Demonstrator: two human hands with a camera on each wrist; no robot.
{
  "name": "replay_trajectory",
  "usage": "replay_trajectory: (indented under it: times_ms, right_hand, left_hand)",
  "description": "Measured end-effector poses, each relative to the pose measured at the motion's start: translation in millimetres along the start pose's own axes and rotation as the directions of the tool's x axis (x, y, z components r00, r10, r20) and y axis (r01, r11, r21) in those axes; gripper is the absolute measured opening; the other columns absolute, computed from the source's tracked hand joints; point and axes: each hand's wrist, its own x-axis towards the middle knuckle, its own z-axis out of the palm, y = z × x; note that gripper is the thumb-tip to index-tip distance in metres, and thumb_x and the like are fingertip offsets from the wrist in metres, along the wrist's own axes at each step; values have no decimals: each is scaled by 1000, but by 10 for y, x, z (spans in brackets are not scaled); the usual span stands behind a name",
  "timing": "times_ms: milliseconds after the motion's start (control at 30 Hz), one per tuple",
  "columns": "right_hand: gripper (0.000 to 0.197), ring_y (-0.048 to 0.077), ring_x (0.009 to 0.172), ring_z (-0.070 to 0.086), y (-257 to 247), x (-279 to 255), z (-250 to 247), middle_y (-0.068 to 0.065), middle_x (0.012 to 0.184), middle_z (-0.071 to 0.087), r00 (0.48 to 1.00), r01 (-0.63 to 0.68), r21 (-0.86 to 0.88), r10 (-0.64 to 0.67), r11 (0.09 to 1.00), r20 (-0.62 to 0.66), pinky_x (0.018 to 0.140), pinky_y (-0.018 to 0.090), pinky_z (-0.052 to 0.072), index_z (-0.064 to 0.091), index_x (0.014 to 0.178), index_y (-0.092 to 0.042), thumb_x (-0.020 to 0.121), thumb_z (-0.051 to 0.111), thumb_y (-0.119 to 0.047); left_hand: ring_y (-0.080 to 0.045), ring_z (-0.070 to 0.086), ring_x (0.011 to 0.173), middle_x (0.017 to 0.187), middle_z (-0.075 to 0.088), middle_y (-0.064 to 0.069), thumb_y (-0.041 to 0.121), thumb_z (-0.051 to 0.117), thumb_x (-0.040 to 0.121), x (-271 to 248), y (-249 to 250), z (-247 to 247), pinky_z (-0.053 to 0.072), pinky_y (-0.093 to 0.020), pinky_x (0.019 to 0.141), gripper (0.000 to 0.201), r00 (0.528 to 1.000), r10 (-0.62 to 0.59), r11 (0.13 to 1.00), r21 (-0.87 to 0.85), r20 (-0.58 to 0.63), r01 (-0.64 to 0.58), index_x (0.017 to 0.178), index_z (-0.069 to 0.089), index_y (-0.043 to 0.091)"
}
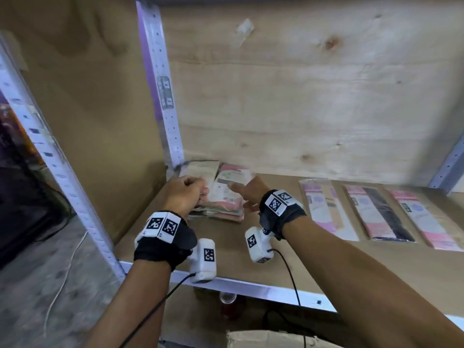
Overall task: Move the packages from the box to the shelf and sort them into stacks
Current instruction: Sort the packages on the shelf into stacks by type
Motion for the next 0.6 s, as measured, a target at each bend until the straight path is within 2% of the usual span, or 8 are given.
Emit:
replay_trajectory:
  times_ms: [67,133,200,267,333,433,500,600]
  right_hand:
    - [67,32,76,70,42,80,123,15,97,69,1000,-4,-120,2,993,-14,68,40,59,53,117,1,76,81,-44]
    - [62,32,86,70,137,124,169,15,98,71,999,-25,-128,21,991,-34,75,41,60,56,114,0,72,86,-36]
    - [53,28,74,71,222,95,126,13,86,73,997,-74,-32,74,997,-15,67,36,60,64,111,0,73,86,-31]
    - [42,18,53,61,292,-17,-26,6,66,69,993,-115,-51,117,992,30,51,22,50,68,99,-3,75,85,-34]
    - [38,14,51,50,347,-146,-203,4,68,63,994,-86,-49,89,995,59,47,20,39,67,99,-2,80,81,-32]
    - [22,13,53,39,498,-402,-499,12,83,58,996,-33,210,15,977,86,41,21,30,60,102,-2,88,73,-14]
    - [12,16,57,45,561,-595,-685,14,91,62,996,7,287,-32,958,82,41,20,32,55,97,-8,92,67,-9]
    - [16,25,77,61,659,-863,-1032,14,96,67,993,119,258,-114,959,-35,55,28,40,52,95,-12,90,67,-8]
  left_hand:
    - [-5,57,38,67,69,-9,13,64,94,-6,1,-13,45,-15,39,12,1000,-6,1000,-4,15,6,86,64,3]
    - [-5,55,36,65,68,-8,13,64,94,-5,10,-16,43,-16,38,14,1000,-15,1000,6,23,14,83,62,5]
    - [-6,54,37,60,67,-4,15,63,94,-4,19,-3,43,-18,40,16,999,-35,999,23,36,34,80,61,8]
    - [-9,55,44,59,66,-2,16,62,94,-37,34,68,44,-18,43,16,996,-55,998,24,73,53,80,62,9]
    - [-14,62,57,69,71,-6,18,64,93,-95,44,177,52,-21,50,15,995,-46,998,46,87,42,81,65,9]
    - [-19,68,68,88,72,-12,17,65,93,-230,42,414,59,-25,58,12,984,-65,998,30,166,61,90,66,5]
    - [-21,72,71,98,71,-12,21,67,93,-316,47,551,60,-27,59,20,962,-112,992,-20,248,121,103,64,3]
    - [-21,77,80,109,71,-3,42,70,88,-465,58,814,59,-37,73,41,916,-169,983,1,363,181,116,61,13]
